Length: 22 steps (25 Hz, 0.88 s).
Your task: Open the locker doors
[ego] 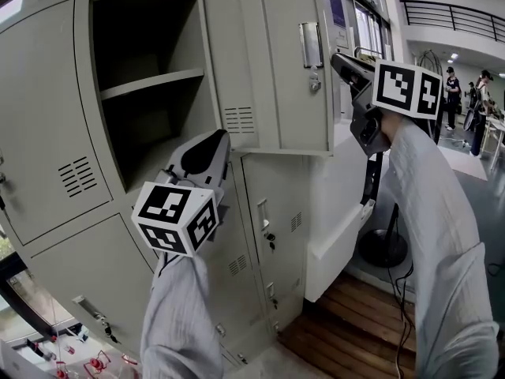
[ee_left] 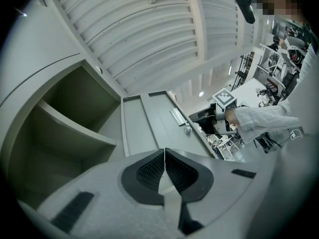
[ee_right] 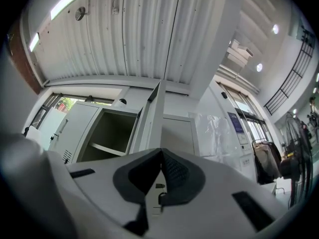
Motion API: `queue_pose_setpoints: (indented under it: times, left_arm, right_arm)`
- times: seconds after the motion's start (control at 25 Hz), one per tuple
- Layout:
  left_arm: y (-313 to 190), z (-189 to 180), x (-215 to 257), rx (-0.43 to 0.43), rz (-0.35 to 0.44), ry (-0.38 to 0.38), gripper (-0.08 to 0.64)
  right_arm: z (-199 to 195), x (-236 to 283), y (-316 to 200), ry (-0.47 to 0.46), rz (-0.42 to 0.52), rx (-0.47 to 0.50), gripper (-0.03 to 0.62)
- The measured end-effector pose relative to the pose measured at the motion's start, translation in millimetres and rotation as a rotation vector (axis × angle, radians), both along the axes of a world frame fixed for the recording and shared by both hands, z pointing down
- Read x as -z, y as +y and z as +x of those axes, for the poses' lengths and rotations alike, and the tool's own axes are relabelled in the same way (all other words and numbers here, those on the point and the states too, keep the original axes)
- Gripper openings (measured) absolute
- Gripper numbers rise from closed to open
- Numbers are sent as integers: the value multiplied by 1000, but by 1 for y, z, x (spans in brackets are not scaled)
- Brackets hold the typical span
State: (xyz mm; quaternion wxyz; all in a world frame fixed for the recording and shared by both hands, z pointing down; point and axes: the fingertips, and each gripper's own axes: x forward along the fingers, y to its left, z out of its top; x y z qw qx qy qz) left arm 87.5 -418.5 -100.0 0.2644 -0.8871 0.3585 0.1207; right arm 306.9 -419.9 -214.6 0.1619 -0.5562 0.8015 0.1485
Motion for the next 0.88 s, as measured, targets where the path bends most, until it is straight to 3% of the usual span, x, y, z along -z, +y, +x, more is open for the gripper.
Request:
queue_pose_setpoints:
  times: [0.2, 0.6, 0.88]
  left_arm:
    - [1, -3, -11, 21, -22, -9, 12]
    - [28, -8, -41, 47, -44, -9, 12]
    - [50, -14, -86, 63, -93, -14, 12]
  right_arm:
    - [0, -14, 5, 41, 6, -44, 0]
    - [3, -68, 34, 62, -52, -10, 0]
    - [-12, -131, 55, 36, -115, 95, 0]
